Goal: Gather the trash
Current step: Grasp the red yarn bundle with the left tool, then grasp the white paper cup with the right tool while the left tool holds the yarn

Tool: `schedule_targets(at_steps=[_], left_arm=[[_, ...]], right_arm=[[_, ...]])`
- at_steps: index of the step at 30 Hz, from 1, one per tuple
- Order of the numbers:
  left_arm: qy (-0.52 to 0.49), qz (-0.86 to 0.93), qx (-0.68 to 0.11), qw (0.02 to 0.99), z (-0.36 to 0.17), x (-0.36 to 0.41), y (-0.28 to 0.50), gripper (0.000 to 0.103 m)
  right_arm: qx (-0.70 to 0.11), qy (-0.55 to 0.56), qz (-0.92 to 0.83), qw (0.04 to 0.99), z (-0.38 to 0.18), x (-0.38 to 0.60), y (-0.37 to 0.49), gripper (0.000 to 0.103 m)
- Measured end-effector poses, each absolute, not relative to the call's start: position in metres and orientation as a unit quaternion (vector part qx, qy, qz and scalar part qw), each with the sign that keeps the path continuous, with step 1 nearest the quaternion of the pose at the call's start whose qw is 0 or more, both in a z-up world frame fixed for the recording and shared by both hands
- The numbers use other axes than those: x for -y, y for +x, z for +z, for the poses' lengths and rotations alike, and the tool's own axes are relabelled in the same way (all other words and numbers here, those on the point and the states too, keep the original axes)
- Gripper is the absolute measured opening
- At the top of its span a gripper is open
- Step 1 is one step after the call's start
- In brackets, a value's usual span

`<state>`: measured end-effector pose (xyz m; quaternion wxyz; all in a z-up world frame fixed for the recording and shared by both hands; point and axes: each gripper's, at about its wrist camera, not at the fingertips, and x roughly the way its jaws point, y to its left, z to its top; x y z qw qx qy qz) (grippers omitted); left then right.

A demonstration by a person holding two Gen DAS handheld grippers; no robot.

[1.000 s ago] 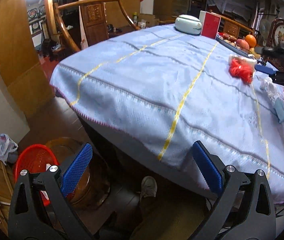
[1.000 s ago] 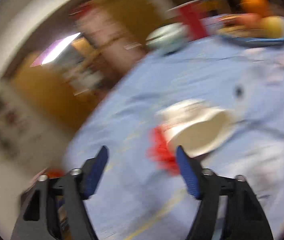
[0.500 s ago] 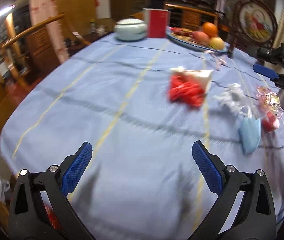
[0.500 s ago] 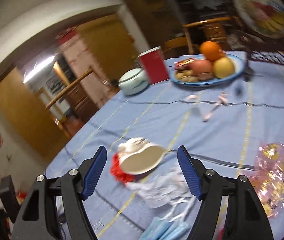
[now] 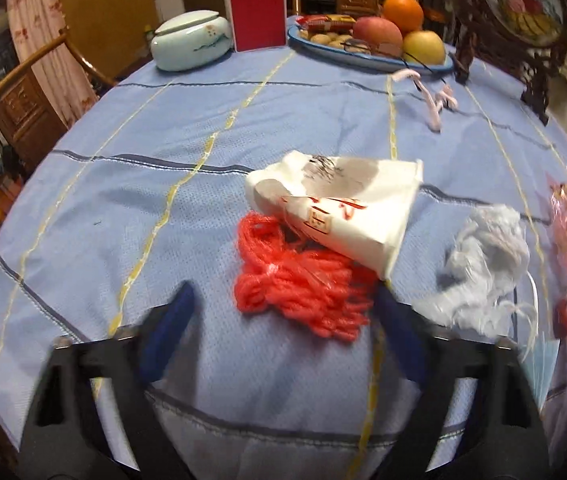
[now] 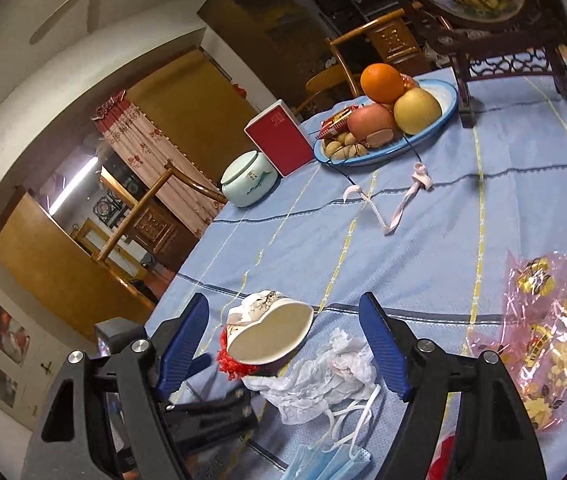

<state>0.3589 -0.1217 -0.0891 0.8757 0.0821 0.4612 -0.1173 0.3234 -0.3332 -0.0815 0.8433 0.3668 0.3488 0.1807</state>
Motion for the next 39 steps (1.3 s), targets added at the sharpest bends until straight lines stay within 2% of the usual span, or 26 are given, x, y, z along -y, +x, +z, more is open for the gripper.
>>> schedule_targets(at_steps=[4, 10, 16, 20, 22, 30, 37, 38, 39], left_arm=[[0.034, -0.14, -0.453, 0.88, -0.085, 0.103, 0.354, 0.038], [0.02, -0.122, -0.425, 0.897, -0.064, 0.072, 0.335, 0.037], [0.03, -0.086, -0.442, 0.892, -0.079, 0.047, 0.338, 0.037], [0.01, -0.082, -0.453, 0.887, -0.083, 0.039, 0.343, 0.038], [0.017, -0.08, -0.453, 0.888, -0.084, 0.041, 0.341, 0.038], [-0.011, -0.094, -0.45, 0.888, -0.083, 0.031, 0.34, 0.038], [-0.005, -0.101, -0.449, 0.888, -0.082, 0.035, 0.34, 0.038], [-0.003, -0.099, -0.447, 0.889, -0.082, 0.036, 0.34, 0.038], [-0.001, -0.097, -0.445, 0.89, -0.082, 0.036, 0.339, 0.038]], right_arm=[[-0.349, 0.376, 0.192, 0.837, -0.083, 0.332, 0.324, 0.076], [-0.363, 0.378, 0.215, 0.824, -0.089, 0.321, 0.327, 0.076], [-0.382, 0.366, 0.232, 0.817, -0.096, 0.305, 0.332, 0.076], [-0.391, 0.345, 0.241, 0.818, -0.097, 0.29, 0.339, 0.094], [-0.393, 0.332, 0.236, 0.825, -0.096, 0.282, 0.345, 0.097], [-0.435, 0.152, 0.216, 0.861, -0.092, 0.214, 0.387, 0.097], [-0.473, 0.155, 0.216, 0.84, -0.114, 0.202, 0.402, 0.097], [-0.475, 0.17, 0.22, 0.835, -0.118, 0.204, 0.403, 0.086], [-0.474, 0.183, 0.223, 0.832, -0.12, 0.207, 0.403, 0.085]])
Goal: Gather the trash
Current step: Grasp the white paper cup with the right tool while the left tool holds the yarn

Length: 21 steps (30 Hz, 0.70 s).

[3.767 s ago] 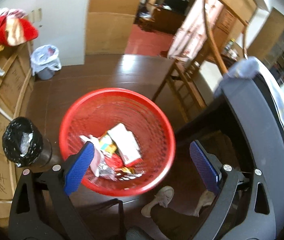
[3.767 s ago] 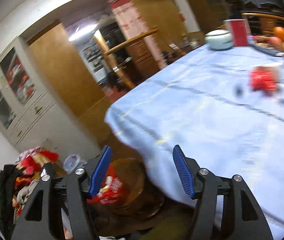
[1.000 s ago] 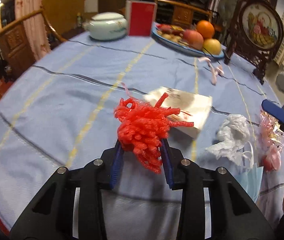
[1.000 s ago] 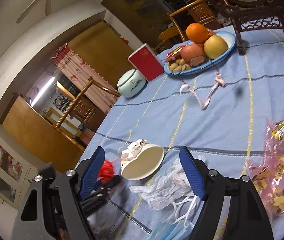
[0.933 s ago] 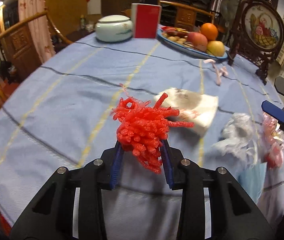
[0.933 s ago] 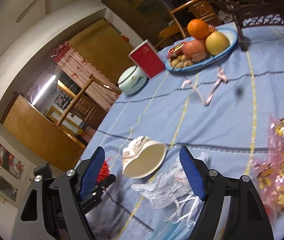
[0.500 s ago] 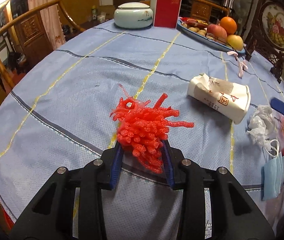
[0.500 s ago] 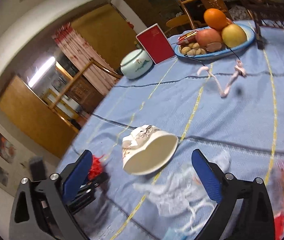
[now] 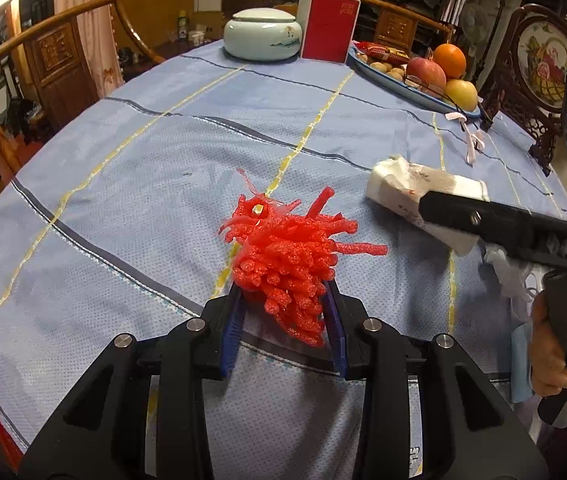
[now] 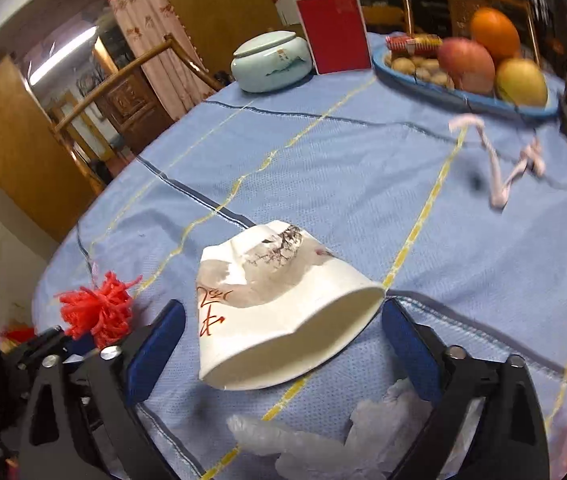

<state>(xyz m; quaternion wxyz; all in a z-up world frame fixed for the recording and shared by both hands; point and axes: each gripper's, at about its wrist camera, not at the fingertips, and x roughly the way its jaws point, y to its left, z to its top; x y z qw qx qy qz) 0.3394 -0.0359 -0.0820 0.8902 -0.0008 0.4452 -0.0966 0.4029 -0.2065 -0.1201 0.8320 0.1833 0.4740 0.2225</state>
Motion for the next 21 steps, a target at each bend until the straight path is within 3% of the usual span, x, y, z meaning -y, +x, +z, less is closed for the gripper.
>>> schedule_targets(at_steps=[11, 21], left_arm=[[-0.033, -0.095, -0.441, 0.892, -0.08, 0.024, 0.338, 0.038], [-0.056, -0.084, -0.424, 0.9, -0.064, 0.001, 0.307, 0.038]], right_arm=[[-0.383, 0.292, 0.278, 0.831, -0.073, 0.249, 0.357, 0.082], [-0.358, 0.303, 0.301, 0.83, -0.064, 0.248, 0.322, 0.082]])
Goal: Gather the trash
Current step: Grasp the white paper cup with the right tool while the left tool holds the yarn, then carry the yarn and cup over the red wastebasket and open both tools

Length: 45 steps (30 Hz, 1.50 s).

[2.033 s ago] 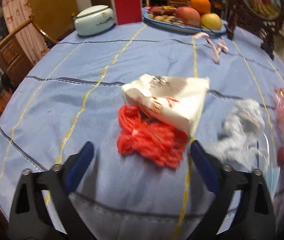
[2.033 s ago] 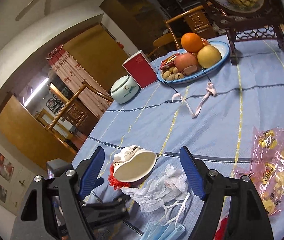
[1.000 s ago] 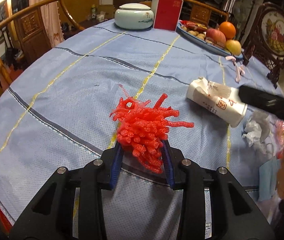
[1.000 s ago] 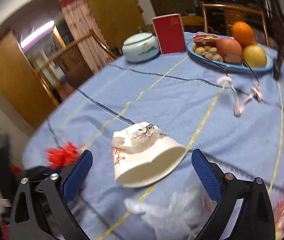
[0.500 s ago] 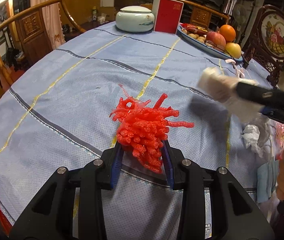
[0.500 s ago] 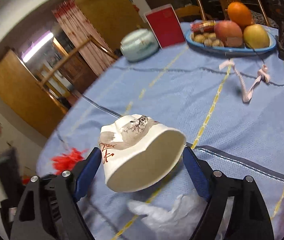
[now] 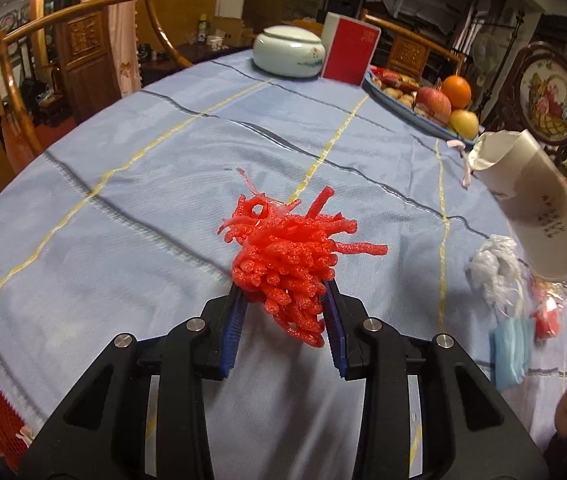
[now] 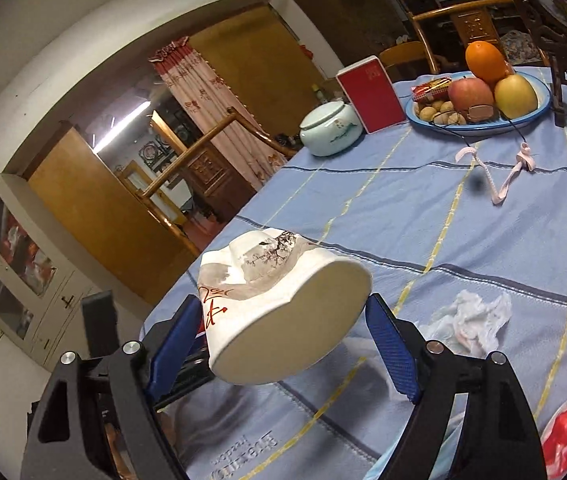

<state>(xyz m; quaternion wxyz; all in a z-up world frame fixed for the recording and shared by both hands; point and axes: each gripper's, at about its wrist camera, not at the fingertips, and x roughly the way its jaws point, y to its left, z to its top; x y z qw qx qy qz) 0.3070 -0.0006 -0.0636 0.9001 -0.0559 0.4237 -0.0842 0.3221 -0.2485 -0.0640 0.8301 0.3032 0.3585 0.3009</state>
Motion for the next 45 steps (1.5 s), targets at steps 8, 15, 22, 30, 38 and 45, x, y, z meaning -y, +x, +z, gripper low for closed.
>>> schedule_targets(at_steps=[8, 15, 22, 30, 38, 45], left_arm=[[-0.075, -0.058, -0.384, 0.918, -0.031, -0.054, 0.255, 0.038], [-0.107, -0.005, -0.358, 0.927, -0.021, -0.135, 0.207, 0.038], [-0.181, 0.089, -0.358, 0.912, -0.053, -0.245, 0.155, 0.038], [-0.236, 0.211, -0.379, 0.87, -0.121, -0.352, 0.101, 0.038], [-0.315, 0.26, -0.403, 0.819, -0.184, -0.42, 0.068, 0.082], [-0.348, 0.286, -0.407, 0.794, -0.212, -0.446, 0.041, 0.088]], right_arm=[[-0.353, 0.299, 0.314, 0.829, -0.061, 0.24, 0.31, 0.083], [-0.332, 0.307, 0.329, 0.829, -0.055, 0.233, 0.281, 0.083], [-0.33, 0.306, 0.371, 0.812, -0.045, 0.19, 0.261, 0.083], [-0.343, 0.266, 0.439, 0.787, -0.02, 0.095, 0.238, 0.083], [-0.362, 0.224, 0.5, 0.755, -0.002, -0.001, 0.206, 0.083], [-0.393, 0.17, 0.547, 0.72, 0.0, -0.092, 0.169, 0.083]])
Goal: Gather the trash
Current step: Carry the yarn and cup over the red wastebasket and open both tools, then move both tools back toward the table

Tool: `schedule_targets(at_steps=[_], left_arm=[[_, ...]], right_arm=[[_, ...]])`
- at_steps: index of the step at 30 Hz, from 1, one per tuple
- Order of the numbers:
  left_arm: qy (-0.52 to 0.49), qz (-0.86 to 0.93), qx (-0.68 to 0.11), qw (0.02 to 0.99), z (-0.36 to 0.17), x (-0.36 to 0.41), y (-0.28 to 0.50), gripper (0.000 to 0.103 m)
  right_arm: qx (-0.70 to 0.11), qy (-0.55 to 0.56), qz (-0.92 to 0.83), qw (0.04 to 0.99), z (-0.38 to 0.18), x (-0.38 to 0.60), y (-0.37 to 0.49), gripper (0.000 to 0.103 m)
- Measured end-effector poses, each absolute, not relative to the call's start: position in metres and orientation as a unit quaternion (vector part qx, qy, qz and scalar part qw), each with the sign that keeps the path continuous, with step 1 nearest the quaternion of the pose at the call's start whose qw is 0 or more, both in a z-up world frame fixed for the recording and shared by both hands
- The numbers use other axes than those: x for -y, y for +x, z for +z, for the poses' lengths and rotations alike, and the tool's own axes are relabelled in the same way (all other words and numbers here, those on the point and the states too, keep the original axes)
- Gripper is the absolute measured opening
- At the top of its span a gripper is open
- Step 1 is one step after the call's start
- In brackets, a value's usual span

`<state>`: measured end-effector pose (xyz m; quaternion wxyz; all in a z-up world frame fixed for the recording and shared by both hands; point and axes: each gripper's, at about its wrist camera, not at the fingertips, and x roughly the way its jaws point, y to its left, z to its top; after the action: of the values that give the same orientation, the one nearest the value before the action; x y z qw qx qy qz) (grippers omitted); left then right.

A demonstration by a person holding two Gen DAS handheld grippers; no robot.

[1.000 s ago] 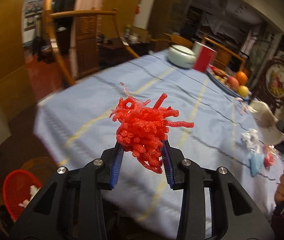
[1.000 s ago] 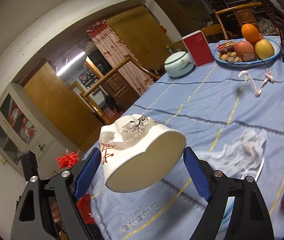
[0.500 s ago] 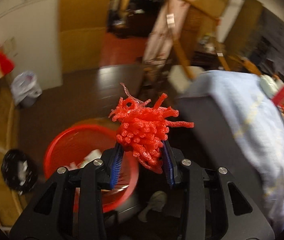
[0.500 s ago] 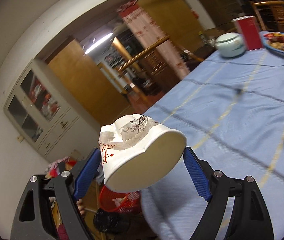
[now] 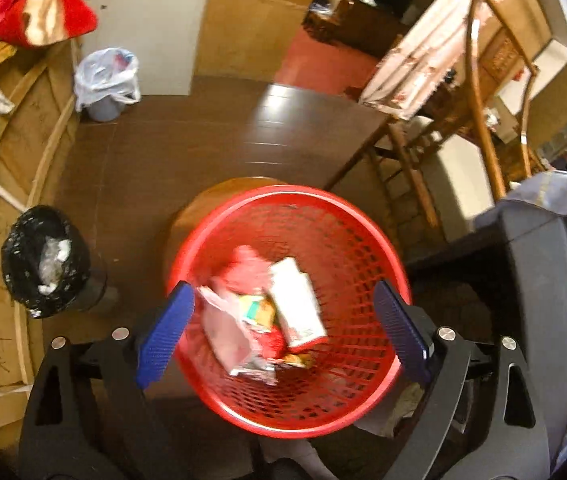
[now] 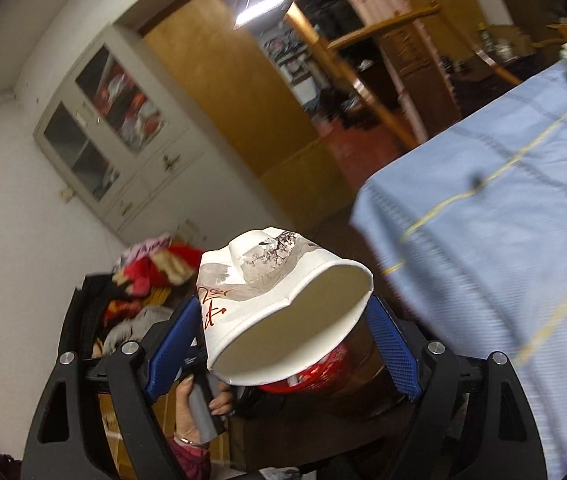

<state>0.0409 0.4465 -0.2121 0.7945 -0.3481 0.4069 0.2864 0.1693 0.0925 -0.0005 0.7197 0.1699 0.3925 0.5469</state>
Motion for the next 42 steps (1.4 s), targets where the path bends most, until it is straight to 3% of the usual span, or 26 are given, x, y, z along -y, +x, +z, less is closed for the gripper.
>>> schedule_targets(at_steps=[12, 21, 42], left_arm=[[-0.385, 0.415, -0.362, 0.741, -0.204, -0.495, -0.013, 0.092], [-0.393, 0.412, -0.37, 0.734, -0.211, -0.498, -0.011, 0.092], [-0.33, 0.391, -0.367, 0.777, -0.188, -0.461, 0.012, 0.092]], right_arm=[[-0.467, 0.075, 0.568, 0.673, -0.05, -0.234, 0.121, 0.084], [-0.489, 0.022, 0.541, 0.684, -0.074, -0.302, 0.111, 0.09], [-0.432, 0.14, 0.473, 0.755, -0.038, -0.142, 0.139, 0.09]])
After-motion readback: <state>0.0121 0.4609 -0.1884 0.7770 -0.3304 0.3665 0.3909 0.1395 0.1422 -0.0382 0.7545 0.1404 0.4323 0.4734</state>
